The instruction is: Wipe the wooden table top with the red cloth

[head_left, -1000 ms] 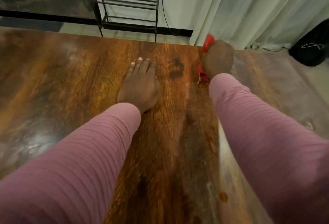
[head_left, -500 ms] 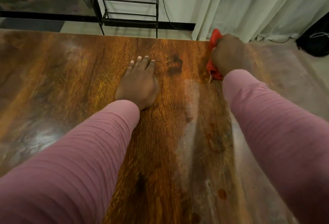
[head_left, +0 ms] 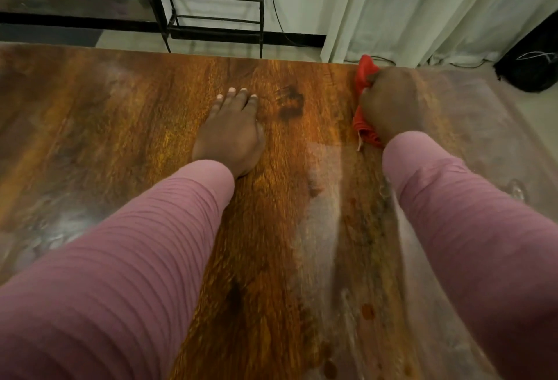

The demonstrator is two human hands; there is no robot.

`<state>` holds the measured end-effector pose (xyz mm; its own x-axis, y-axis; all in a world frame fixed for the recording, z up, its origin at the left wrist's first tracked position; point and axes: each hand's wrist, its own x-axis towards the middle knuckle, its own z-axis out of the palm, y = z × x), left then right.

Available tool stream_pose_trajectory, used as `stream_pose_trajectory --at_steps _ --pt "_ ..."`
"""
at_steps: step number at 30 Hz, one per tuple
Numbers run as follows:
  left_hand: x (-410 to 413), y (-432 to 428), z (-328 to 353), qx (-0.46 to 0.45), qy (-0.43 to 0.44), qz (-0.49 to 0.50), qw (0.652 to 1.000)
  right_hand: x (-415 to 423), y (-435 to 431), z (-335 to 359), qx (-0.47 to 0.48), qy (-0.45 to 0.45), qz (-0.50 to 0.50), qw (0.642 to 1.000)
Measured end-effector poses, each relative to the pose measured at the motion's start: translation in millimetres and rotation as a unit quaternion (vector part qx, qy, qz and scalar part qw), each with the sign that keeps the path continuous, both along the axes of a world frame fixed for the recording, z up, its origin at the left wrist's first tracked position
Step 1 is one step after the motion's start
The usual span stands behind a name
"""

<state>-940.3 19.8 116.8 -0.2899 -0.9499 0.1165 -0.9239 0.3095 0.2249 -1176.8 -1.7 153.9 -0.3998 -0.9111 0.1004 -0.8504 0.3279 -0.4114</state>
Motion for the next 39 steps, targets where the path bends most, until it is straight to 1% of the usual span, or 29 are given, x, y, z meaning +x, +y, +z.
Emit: stream_pose_trajectory --at_steps 1,3,6,8,9,10,11,14,15,17,19,22,23,24,25,26,27,29,30,31,32,33,35,37,38,39 --pt "-0.9 -0.4 -0.4 0.000 0.000 0.001 1.000 5.0 -1.8 -3.6 -0.016 0.002 -0.025 1.000" --pt "-1.5 -0.6 -0.2 -0.002 0.000 0.006 1.000 28.2 1.1 -8.2 -0.059 0.012 -0.023 0.998" --pt "-2.8 -0.1 -0.4 -0.006 0.001 0.010 1.000 69.6 13.5 -16.1 -0.062 -0.003 0.075 0.995" --pt "-1.6 0.1 0.3 -0.003 0.004 0.012 1.000 76.5 23.0 -15.1 -0.066 -0.004 0.140 0.988" --pt "-1.2 0.4 0.5 -0.002 0.006 0.009 1.000 69.1 25.2 -14.1 -0.063 0.000 0.154 0.986" --pt "0.4 0.3 0.8 -0.003 0.008 0.005 1.000 57.0 28.0 -11.5 -0.057 -0.001 0.143 0.988" --pt "2.2 0.4 1.0 -0.004 0.010 0.001 1.000 41.0 30.0 -10.8 -0.053 -0.002 0.110 0.993" --pt "1.2 0.5 0.1 -0.010 0.010 -0.004 1.000 -5.3 44.6 -2.2 -0.058 -0.009 -0.048 0.997" --pt "0.6 -0.3 -0.1 -0.012 0.007 -0.003 1.000 -8.7 47.6 -0.7 -0.053 -0.006 -0.070 0.996" --pt "-1.4 -0.6 0.2 -0.011 0.005 -0.002 1.000 3.3 50.9 1.1 -0.048 -0.021 -0.077 0.996" --pt "-2.6 -0.4 0.5 -0.011 0.008 0.002 1.000 34.1 55.2 -2.5 -0.057 -0.027 -0.037 0.997" --pt "-2.8 1.9 0.9 -0.013 0.008 0.010 1.000 81.0 76.9 -13.1 -0.064 -0.008 0.102 0.993" --pt "-2.5 2.8 1.5 -0.011 0.009 0.011 1.000 84.7 83.9 -14.6 -0.061 0.004 0.146 0.987" --pt "-2.3 4.1 2.0 -0.012 0.011 0.012 1.000 79.8 89.3 -14.5 -0.058 0.013 0.169 0.984" --pt "-1.4 5.0 2.6 -0.016 0.013 0.014 1.000 67.8 92.0 -14.1 -0.053 0.018 0.163 0.985" --pt "-0.3 6.2 3.7 -0.020 0.013 0.014 1.000 52.0 94.8 -12.7 -0.044 0.015 0.124 0.991" --pt "-0.5 7.3 4.5 -0.023 0.013 0.013 1.000 34.6 98.4 -9.4 -0.043 0.004 0.059 0.997" --pt "-1.9 9.3 5.8 -0.029 0.009 0.012 0.999 10.2 105.7 -2.7 -0.055 -0.033 -0.073 0.995" --pt "-2.9 10.6 6.0 -0.030 0.007 0.014 0.999 9.9 108.3 -2.0 -0.059 -0.040 -0.106 0.992" --pt "-4.3 11.8 6.4 -0.029 0.005 0.018 0.999 17.5 110.5 -1.0 -0.063 -0.035 -0.114 0.991" --pt "-5.1 12.9 7.1 -0.027 0.004 0.025 0.999 31.2 113.4 -0.7 -0.067 -0.029 -0.101 0.992" --pt "-4.9 14.5 8.0 -0.026 0.003 0.031 0.999 50.2 118.2 -3.0 -0.067 -0.027 -0.067 0.995" --pt "-5.0 17.7 9.0 -0.028 0.006 0.037 0.999 90.2 134.5 -12.9 -0.050 -0.017 0.043 0.998" --pt "-4.2 23.9 9.8 -0.023 0.001 0.041 0.999 107.2 151.8 -15.8 -0.041 -0.018 0.142 0.989" --pt "-3.0 28.3 10.2 -0.022 -0.007 0.038 0.999 100.9 155.4 -15.6 -0.043 -0.013 0.163 0.986" --pt "-1.8 32.6 11.9 -0.023 -0.013 0.034 0.999 86.8 155.5 -15.5 -0.035 0.002 0.149 0.988"
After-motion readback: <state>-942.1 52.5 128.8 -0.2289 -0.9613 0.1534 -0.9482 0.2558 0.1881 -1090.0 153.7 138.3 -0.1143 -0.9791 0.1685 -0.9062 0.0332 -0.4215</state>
